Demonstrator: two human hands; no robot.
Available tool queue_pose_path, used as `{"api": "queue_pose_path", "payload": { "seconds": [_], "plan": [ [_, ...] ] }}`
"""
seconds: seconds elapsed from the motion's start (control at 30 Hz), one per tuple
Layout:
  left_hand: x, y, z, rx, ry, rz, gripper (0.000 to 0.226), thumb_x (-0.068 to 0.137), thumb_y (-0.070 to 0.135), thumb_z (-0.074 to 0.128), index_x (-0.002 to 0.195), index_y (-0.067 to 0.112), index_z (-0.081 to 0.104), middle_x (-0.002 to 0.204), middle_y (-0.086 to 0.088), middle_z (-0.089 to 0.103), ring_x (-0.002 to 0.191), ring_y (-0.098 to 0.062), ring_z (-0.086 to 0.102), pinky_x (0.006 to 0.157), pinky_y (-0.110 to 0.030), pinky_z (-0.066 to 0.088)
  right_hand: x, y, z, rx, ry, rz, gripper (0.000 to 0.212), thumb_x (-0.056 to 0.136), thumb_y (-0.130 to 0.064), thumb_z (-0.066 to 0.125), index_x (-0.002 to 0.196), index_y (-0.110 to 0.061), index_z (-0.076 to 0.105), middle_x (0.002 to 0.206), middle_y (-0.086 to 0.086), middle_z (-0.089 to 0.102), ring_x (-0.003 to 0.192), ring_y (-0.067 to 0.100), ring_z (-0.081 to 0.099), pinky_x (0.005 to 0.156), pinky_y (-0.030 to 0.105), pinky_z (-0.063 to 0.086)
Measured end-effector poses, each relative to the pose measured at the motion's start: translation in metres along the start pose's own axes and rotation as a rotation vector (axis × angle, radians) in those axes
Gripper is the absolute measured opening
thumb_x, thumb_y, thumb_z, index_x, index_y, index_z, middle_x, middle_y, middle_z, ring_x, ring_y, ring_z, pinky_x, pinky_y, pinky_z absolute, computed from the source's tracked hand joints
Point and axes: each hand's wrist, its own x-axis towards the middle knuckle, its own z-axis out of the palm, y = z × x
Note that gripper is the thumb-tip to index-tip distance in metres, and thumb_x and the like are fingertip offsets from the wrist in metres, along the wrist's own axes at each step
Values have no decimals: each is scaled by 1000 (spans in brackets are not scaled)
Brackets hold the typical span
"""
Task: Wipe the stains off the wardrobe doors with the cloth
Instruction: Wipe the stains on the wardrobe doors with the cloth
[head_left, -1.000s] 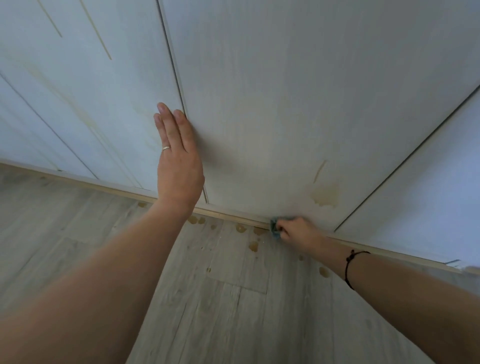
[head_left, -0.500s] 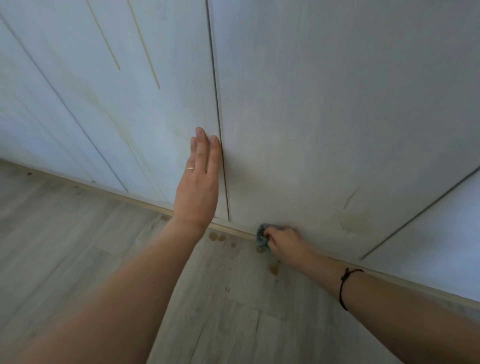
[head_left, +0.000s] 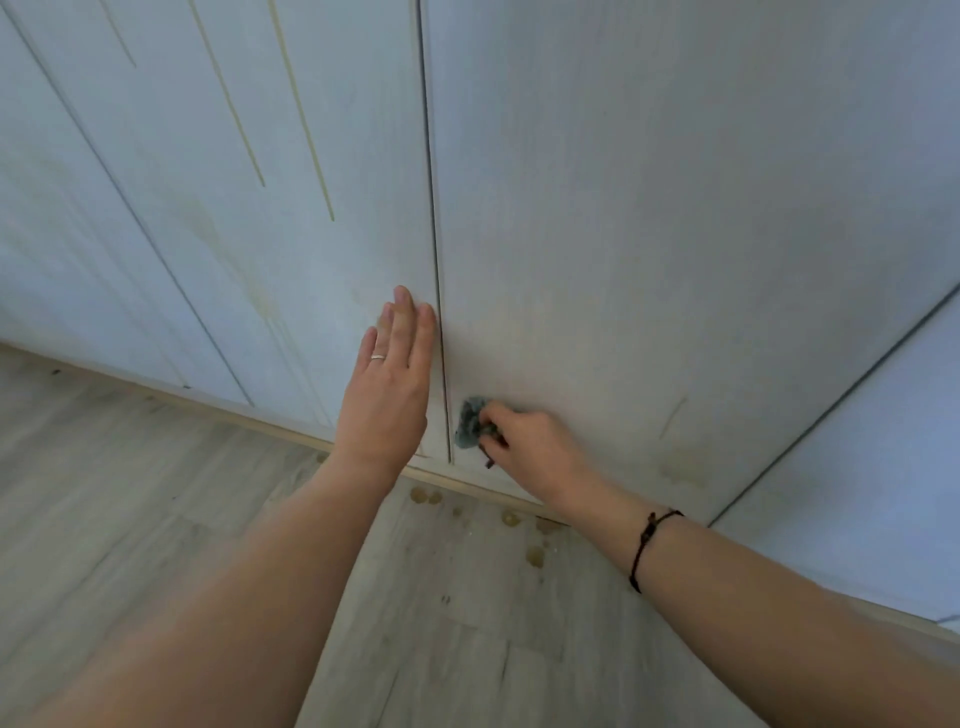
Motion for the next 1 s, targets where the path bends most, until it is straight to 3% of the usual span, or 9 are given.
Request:
{"api": "queue_pose_path", "payload": {
  "seconds": [0.1,0.23,0.33,0.43,0.57,0.73,0.8,0.9,1.0],
  "plan": [
    [5,24,1,57,-34,-92,79,85,-2,37,153,-11,-3,158,-37,-13,150,-48,2,121,-52,20,-23,18,-21,-164,-8,-42,22,100,-33,55,117,-20,57,87,7,73,76,32,69,59,42,54],
    [17,54,7,7,-53,-286,82,89,4,45,147,-20,-6,153,-45,-13,147,-55,1,119,-55,24,-20,14,-110,-230,715,-219,14,91,-21,67,103,-23,74,77,-4,73,63,17,68,49,32,51],
    [19,58,13,21,-48,-319,73,90,2,36,146,-22,-4,153,-46,-5,146,-56,7,118,-53,28,-25,29,-159,-196,966,-274,18,92,-14,63,101,-22,77,81,-4,72,66,15,66,53,30,50],
    [16,58,16,40,-28,-307,69,90,0,28,146,-23,-5,152,-47,-4,146,-57,8,117,-54,29,-68,80,-124,-482,728,-388,17,94,-17,59,98,-22,74,75,-2,62,59,19,61,47,31,46],
    [17,57,15,14,19,-302,73,91,2,35,145,-23,-7,151,-48,-5,145,-57,8,117,-54,30,-116,132,-80,-561,340,-377,12,89,-22,64,99,-21,70,77,-2,60,56,20,63,43,30,45],
    [16,57,19,4,59,-300,70,92,-1,33,145,-23,-7,151,-48,-6,145,-58,5,116,-55,32,-74,81,-148,-383,848,-261,19,96,-13,60,106,-19,74,86,-2,70,60,17,60,46,29,43],
    [15,58,19,0,59,-301,71,91,-3,33,145,-23,-7,151,-48,-6,144,-59,4,116,-55,32,-68,79,-148,-332,897,-261,18,97,-16,60,107,-18,74,87,-2,71,62,16,61,49,30,45],
    [14,57,17,7,50,-278,75,88,-3,36,144,-24,-9,150,-49,-8,144,-60,4,115,-56,33,-99,116,-98,-445,580,-397,16,97,-30,63,104,-22,74,80,-5,68,60,16,64,47,29,47],
    [14,58,13,-3,30,-279,79,87,-2,40,144,-24,-9,149,-49,-9,144,-60,4,115,-56,33,-133,155,-64,-483,197,-326,20,89,-39,66,102,-24,70,79,-5,67,60,19,67,43,29,47]
  ]
}}
